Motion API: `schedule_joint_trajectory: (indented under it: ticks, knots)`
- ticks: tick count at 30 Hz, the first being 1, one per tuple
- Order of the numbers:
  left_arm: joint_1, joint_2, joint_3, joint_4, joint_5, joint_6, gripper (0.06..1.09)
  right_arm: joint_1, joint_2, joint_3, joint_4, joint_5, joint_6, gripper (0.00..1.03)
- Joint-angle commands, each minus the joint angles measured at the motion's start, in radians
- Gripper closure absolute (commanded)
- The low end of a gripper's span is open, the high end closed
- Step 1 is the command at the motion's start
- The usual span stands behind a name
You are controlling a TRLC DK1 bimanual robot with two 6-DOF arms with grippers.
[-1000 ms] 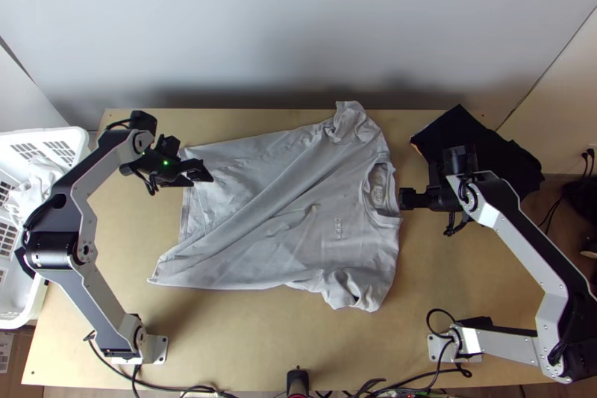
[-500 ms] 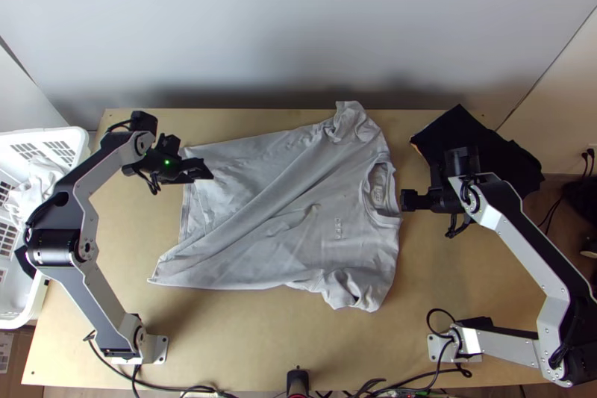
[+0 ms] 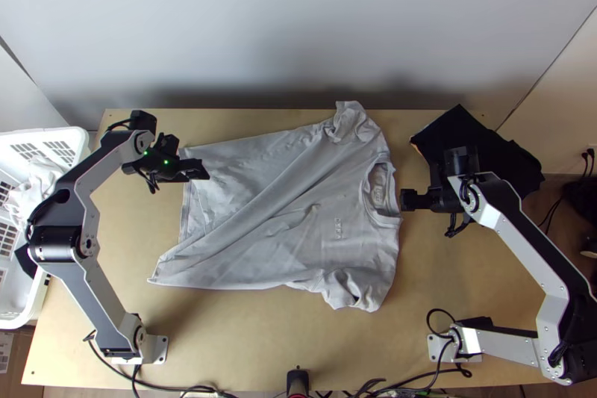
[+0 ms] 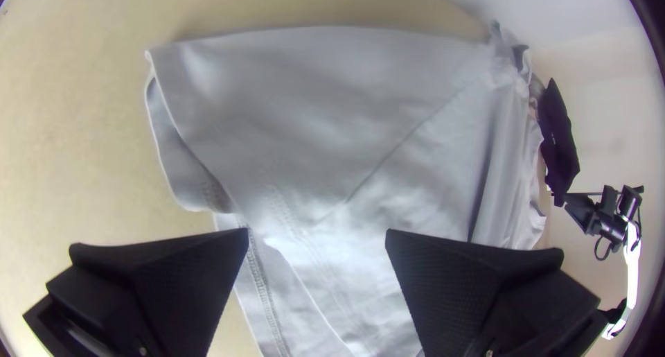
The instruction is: Fold the t-shirt
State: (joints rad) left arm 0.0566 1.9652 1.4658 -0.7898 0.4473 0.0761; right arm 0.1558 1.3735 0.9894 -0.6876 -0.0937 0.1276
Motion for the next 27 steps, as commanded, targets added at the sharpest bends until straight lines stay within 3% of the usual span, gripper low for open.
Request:
schedule_joint_trajectory:
  ticks: [1, 8, 10, 11, 15, 16, 21, 27]
  knots:
    - [-0.006, 0.017, 0.021, 0.017, -0.009, -0.004, 0.12, -0.002, -0.001, -0.003, 0.0, 0.002, -0.002, 0.04]
    - [-0.006, 0.026, 0.022, 0.044, 0.013, -0.012, 0.13, 0.001, -0.001, -0.012, 0.0, 0.002, 0.003, 0.04]
    - [-0.006, 0.029, 0.024, 0.054, 0.022, -0.015, 0.23, 0.002, -0.001, -0.011, 0.0, 0.002, 0.004, 0.04]
    - [-0.006, 0.031, 0.022, 0.061, 0.027, -0.019, 0.31, 0.002, -0.001, -0.009, 0.0, 0.0, 0.004, 0.04]
    - [0.003, 0.052, 0.021, 0.115, 0.042, -0.075, 0.96, 0.002, -0.001, -0.005, 0.0, 0.002, 0.004, 0.04]
    - [0.003, 0.055, 0.021, 0.118, 0.042, -0.078, 1.06, 0.002, -0.001, -0.005, 0.0, 0.002, 0.004, 0.04]
    - [-0.004, 0.024, 0.05, 0.104, 0.06, -0.061, 1.05, -0.002, -0.007, -0.005, 0.0, 0.002, 0.0, 0.04]
    - [0.038, 0.106, 0.306, -0.22, 0.125, 0.014, 1.05, -0.006, -0.008, -0.009, 0.0, 0.002, 0.0, 0.04]
